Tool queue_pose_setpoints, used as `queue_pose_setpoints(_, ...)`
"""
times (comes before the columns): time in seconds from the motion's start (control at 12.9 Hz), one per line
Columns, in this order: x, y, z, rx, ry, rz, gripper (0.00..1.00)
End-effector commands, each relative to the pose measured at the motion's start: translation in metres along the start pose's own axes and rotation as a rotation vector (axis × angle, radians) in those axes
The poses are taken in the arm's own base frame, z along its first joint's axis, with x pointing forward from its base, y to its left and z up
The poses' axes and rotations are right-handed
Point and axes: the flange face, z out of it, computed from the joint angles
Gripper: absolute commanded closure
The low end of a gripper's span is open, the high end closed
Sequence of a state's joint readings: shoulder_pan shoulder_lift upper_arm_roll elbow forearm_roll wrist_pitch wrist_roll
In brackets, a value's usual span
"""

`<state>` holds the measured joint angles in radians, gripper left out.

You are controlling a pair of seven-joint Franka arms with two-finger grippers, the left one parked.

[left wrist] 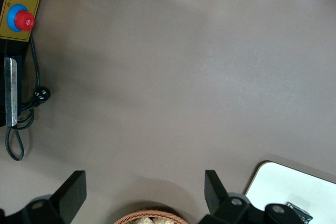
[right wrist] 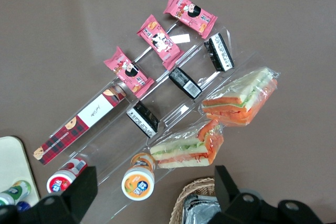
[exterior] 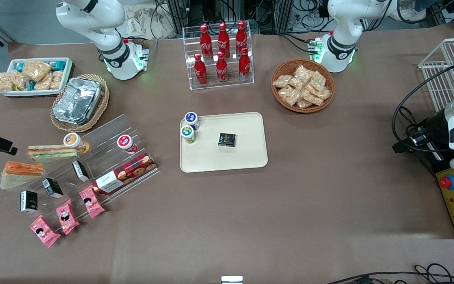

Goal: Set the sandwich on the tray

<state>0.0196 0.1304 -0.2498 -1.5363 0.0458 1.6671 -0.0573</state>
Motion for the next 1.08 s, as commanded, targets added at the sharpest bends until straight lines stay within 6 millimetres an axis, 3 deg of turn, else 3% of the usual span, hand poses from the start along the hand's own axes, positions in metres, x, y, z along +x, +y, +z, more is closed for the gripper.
queue_pose_setpoints(0.0,-0.001,0.002,-0.004,0.019,-0.005,0.009,0.01)
queue_pose_setpoints(0.46,-0.001,0.002,-0.002,0.002,-0.010,0.011,0.01)
queue_pose_setpoints(0.62,-0.001,0.011,0.002,0.001,-0.016,0.052,0.01)
queue_pose_setpoints(0.93,-0.002,0.018,0.002,-0.012,-0.018,0.315,0.01)
queue_pose_setpoints(1.01,-0.002,0.030,0.000,-0.006,-0.014,0.412,0.01)
